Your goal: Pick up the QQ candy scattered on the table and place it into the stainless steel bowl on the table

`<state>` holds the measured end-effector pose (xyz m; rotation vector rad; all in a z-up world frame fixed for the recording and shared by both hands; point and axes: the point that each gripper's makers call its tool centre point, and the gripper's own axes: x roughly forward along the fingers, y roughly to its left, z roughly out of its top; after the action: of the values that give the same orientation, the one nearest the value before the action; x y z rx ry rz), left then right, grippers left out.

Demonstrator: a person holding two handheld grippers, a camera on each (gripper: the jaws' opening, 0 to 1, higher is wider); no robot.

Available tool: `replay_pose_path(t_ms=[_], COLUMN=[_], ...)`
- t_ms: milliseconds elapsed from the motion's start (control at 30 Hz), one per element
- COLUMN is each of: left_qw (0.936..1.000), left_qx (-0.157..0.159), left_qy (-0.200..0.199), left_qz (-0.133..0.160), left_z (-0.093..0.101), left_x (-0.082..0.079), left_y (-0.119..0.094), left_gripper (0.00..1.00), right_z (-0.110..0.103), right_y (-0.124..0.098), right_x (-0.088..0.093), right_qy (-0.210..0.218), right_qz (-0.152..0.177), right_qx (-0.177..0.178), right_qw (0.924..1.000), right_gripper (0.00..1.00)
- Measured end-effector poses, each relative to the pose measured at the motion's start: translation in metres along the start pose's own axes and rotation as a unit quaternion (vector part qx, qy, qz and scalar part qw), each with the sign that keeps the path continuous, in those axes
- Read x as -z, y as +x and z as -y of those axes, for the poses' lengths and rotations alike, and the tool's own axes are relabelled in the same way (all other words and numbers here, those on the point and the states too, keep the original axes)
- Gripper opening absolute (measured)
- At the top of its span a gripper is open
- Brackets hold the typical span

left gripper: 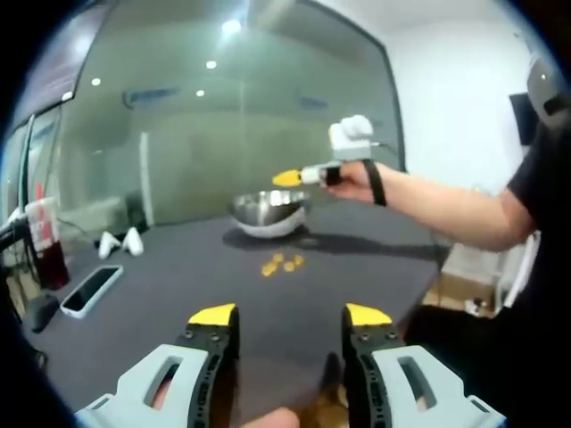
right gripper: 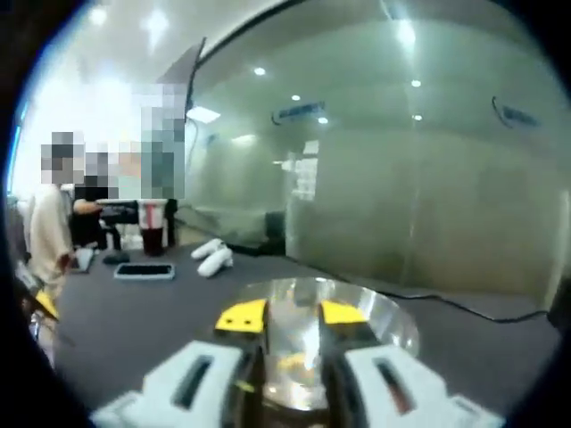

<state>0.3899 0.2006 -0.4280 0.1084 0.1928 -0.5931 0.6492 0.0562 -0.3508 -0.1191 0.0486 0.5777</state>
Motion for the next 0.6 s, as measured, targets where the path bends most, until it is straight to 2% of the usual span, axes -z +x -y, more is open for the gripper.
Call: replay_pose_path(t_ms=[300, 600], left_qw=[1.0000, 1.0000], left_qx=[0.000, 0.002], left_qy=[0.002, 0.006], left_qz=[-0.004, -0.008], left_z=[0.0008, 0.0027], left_x=[0.0021, 0.0019], left_y=[0.0004, -0.0001], left_gripper=[0.47, 0.48], right_z=[-0.0059, -0.0054], right_y=[-0.0038, -0.0094], right_x=[0.0082, 0.0027], right_qy=[0.003, 0.014], right_qz=[-0.008, -0.002], right_qx=[-0.005, -0.010], right_qw=[0.9999, 0.9998], right_gripper=[0.20, 0.20])
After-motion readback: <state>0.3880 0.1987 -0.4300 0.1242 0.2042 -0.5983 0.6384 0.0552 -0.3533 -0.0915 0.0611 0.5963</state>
